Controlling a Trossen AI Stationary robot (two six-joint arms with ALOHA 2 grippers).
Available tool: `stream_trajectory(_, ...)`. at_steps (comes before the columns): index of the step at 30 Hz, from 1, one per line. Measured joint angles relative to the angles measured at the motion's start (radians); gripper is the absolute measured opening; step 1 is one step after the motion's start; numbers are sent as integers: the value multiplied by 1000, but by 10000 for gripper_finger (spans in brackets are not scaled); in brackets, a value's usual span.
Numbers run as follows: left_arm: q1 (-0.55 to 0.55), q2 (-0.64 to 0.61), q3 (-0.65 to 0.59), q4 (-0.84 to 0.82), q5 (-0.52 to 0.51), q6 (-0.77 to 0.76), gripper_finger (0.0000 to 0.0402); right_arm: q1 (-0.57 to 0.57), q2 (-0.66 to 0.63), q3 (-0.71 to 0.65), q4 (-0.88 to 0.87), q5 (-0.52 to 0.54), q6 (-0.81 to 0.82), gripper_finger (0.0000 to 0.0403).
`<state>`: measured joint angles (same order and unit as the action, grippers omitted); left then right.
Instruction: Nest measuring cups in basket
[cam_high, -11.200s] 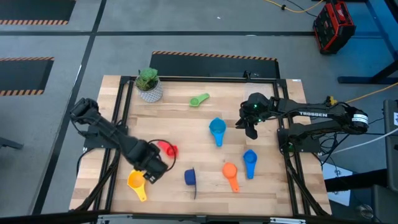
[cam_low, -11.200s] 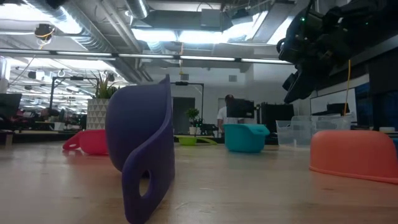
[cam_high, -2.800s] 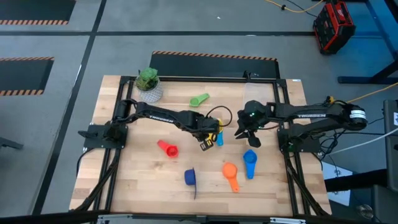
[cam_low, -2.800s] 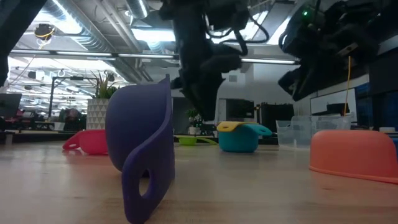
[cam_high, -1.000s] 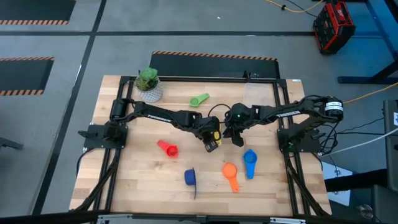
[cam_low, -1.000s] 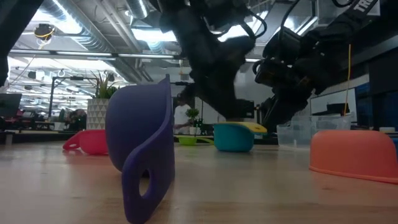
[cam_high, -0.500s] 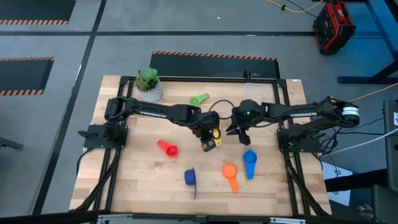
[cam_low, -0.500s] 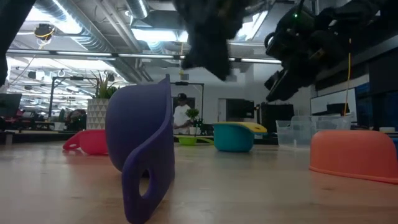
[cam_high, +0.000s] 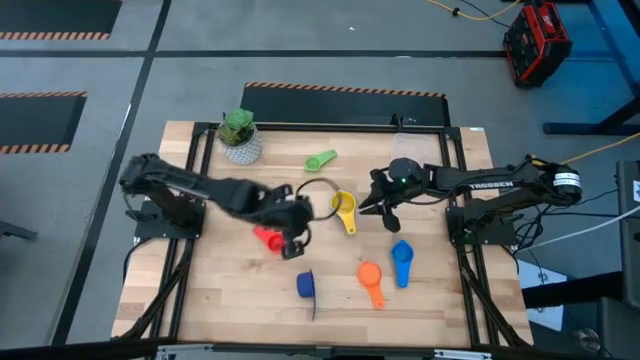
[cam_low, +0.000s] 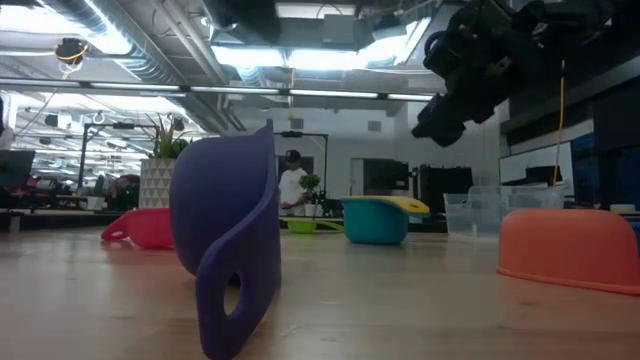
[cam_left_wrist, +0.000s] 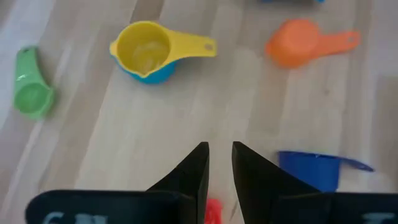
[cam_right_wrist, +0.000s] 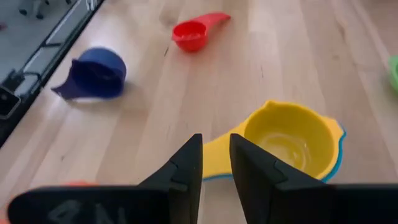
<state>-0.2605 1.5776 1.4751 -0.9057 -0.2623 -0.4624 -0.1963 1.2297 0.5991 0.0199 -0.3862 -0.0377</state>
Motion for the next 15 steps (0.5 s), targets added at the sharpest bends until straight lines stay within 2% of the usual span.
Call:
stream_trajectory(2, -33, -55, -117, 66, -22, -57, 64, 2, 0, 0, 20, 0, 3, 86)
stream_trajectory(9, -78, -231, -545, 469, -22, -186, 64, 13, 0, 0, 88, -7, 13, 86)
stream_trajectory(13, -71, -293, -712, 671, -3, -226, 64, 14, 8, 25, 89, -8, 37, 98)
stream_trajectory(15, -65, -310, -765, 720, 2, -242, 64, 14, 11, 41, 85, -8, 38, 111)
